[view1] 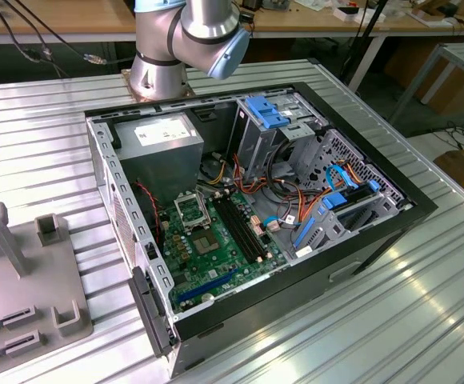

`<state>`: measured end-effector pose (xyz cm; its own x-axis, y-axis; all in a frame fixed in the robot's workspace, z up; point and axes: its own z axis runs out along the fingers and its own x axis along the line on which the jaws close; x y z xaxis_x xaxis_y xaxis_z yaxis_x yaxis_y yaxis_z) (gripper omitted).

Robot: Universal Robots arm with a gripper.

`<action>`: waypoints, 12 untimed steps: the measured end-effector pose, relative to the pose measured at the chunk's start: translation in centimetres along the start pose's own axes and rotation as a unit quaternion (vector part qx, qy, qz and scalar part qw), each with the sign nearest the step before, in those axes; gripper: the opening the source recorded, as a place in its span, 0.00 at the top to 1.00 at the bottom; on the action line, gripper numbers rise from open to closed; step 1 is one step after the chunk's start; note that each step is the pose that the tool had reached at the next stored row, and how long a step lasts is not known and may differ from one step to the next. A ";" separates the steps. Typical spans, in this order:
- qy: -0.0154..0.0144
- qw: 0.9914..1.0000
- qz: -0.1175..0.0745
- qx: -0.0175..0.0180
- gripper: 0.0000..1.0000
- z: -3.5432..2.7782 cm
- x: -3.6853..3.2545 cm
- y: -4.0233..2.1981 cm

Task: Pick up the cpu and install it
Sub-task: 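Pick up the cpu and move it towards the insertion slot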

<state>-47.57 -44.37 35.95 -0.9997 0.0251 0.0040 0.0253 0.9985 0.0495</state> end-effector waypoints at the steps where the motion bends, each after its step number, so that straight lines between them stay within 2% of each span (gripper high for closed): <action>1: 0.000 1.000 0.000 0.000 0.60 0.02 0.00 0.00; 12: 0.000 1.000 0.000 0.000 0.60 0.08 0.00 -0.01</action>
<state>-47.57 -44.38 35.87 -0.9997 0.0251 0.0032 0.0253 0.9985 0.0496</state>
